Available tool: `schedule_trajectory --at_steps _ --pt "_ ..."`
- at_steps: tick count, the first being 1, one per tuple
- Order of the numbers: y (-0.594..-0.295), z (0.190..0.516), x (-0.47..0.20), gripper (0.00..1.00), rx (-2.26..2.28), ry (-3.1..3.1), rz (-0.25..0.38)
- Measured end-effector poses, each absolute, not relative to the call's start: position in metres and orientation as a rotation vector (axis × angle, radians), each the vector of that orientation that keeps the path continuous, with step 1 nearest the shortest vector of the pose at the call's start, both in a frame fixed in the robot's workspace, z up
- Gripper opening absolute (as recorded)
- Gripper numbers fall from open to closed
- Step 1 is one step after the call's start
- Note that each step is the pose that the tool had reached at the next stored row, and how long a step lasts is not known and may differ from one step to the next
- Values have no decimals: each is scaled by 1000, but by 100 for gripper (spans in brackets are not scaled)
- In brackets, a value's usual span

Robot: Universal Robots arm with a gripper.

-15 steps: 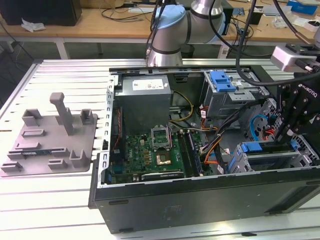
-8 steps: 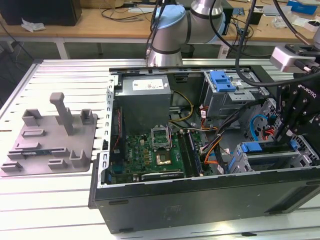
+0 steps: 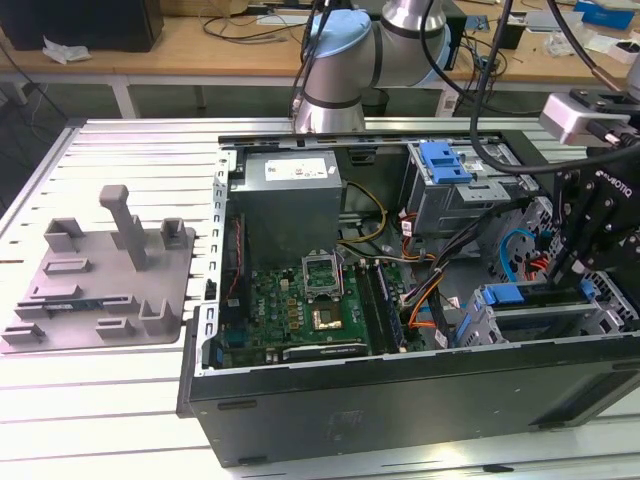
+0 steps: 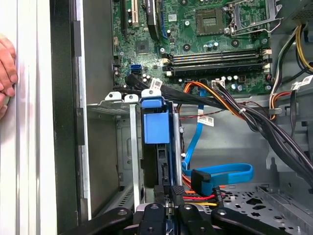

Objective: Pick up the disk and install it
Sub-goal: 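Insert the first disk wire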

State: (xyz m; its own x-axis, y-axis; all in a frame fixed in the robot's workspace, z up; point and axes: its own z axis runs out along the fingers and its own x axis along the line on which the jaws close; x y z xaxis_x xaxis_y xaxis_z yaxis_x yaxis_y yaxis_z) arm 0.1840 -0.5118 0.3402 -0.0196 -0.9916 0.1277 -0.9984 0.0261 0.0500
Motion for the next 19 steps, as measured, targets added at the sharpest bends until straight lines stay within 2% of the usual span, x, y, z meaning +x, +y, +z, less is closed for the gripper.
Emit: schedule_trajectory --at_steps 14,17,19 --pt "-514 335 184 18 2103 -2159 79" --pt "-514 345 183 36 2103 -2159 81" --pt "-514 350 183 36 2103 -2159 81"
